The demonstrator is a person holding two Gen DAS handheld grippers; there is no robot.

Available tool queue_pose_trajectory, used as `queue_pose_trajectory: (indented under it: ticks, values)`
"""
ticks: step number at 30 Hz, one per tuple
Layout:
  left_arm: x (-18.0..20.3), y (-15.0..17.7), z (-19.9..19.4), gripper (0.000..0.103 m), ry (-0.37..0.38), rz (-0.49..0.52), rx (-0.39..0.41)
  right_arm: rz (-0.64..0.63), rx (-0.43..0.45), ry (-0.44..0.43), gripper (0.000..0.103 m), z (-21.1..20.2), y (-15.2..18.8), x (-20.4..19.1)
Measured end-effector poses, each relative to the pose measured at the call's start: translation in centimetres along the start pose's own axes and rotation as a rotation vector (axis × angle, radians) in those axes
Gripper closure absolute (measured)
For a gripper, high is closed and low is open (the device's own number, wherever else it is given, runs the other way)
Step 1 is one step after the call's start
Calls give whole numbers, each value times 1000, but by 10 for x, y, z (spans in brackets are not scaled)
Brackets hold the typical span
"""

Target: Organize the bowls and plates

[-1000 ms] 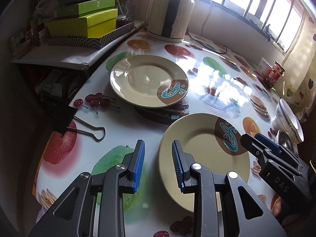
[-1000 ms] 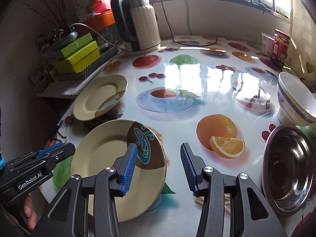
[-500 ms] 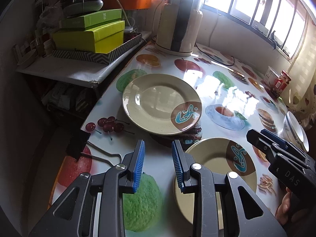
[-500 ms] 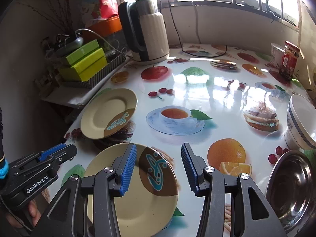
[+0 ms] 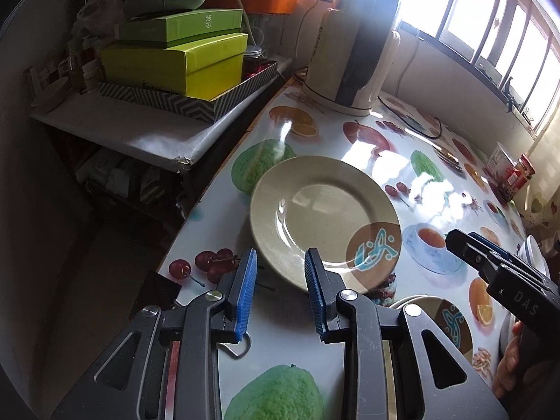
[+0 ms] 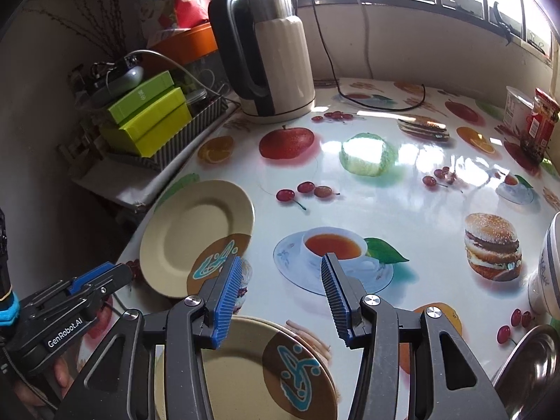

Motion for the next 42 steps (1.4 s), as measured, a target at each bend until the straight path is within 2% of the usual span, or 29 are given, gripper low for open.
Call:
queue_pose_trajectory:
  ticks: [5, 14, 22, 33, 36, 42]
  values:
    - [-6, -8, 19, 73, -12, -18, -30, -1, -18, -12, 56, 17, -11, -1]
    - [-5, -15, 40, 73, 21, -40, -70, 1, -73, -44, 56, 50, -19, -5]
    - [-5, -18, 50, 73, 34, -70, -91, 2, -111, -49, 56, 70, -21, -3]
    - [-3, -18, 57, 73, 31, -57, -104, 3, -143, -69, 56, 85, -23, -3]
    - [-1, -17, 60, 73, 28, -51, -108, 12, -151, -76, 58, 89, -23, -2]
    - [-1, -18, 60, 73, 30, -54, -106, 17, -164, -90, 68, 94, -21, -2]
Point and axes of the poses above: each gripper's, at about its wrist camera, not at the fingertips, and z roughly the way its jaws point, x to its right, y to its underside, the point moved 6 cm from there along z, roughly the way its jaws point, and after that the axes turned 13 degrees about -y, right-handed, at the moved point
